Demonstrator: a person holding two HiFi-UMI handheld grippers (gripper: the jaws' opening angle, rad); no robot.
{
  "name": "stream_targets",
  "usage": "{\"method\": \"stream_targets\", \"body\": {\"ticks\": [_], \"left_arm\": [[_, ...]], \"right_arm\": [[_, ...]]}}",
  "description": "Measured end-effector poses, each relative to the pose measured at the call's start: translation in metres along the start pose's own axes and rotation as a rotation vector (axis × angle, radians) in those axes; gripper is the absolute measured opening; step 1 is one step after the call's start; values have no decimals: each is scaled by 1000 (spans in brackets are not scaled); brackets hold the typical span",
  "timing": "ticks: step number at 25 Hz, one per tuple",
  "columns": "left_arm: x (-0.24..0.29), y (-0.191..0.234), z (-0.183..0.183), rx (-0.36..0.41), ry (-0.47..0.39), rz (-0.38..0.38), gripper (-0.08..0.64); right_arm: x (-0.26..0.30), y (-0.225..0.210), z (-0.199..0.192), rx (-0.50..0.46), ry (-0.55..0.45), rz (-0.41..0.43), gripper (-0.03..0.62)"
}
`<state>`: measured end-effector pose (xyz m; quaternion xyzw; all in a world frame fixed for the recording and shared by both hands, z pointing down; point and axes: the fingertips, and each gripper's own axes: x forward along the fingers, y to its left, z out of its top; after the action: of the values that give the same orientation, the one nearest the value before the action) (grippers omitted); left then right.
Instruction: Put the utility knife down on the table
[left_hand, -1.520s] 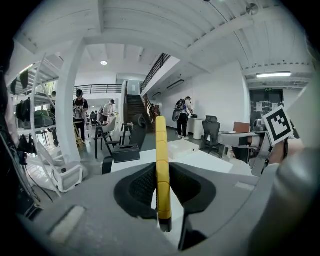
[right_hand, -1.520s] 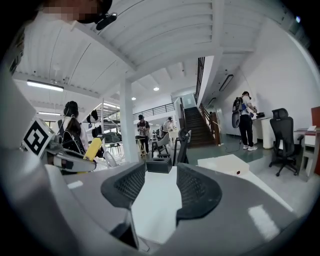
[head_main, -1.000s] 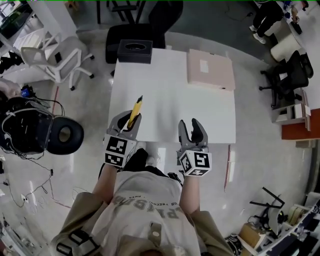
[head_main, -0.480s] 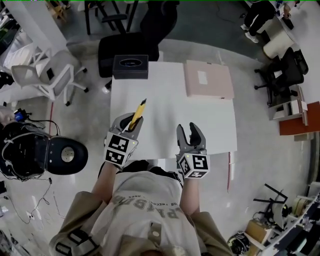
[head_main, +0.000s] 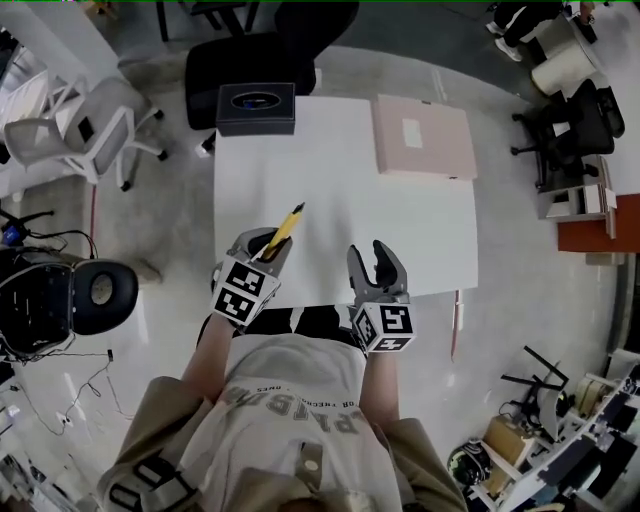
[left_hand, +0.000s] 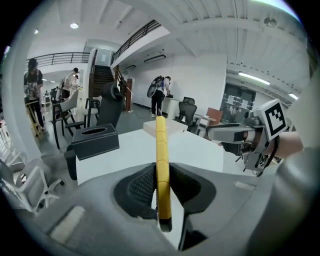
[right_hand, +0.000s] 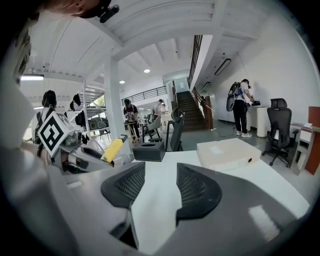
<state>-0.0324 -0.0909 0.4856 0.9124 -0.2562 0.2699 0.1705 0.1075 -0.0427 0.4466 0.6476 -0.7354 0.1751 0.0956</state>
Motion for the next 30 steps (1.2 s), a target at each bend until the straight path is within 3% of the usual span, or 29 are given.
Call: {"method": "stream_targets", "body": {"ticks": [7,11,15,21,30], "left_arm": [[23,-9,-28,71,136,-40,77],[34,-18,-38,108,206,-66,77],[43,-25,-50,151,266,-70,77],[53,-28,-64,314,364,-64,77],[66,-32,-63,463,437,-86,77]], "right_arm": [[12,3,-12,-130,91,117,195],[20,3,-19,-207,170,235,195],[25,11,-27,-355,250,381,195],[37,17,-53,-600,370,492,195],[51,35,-62,-797,390,676,195]]}}
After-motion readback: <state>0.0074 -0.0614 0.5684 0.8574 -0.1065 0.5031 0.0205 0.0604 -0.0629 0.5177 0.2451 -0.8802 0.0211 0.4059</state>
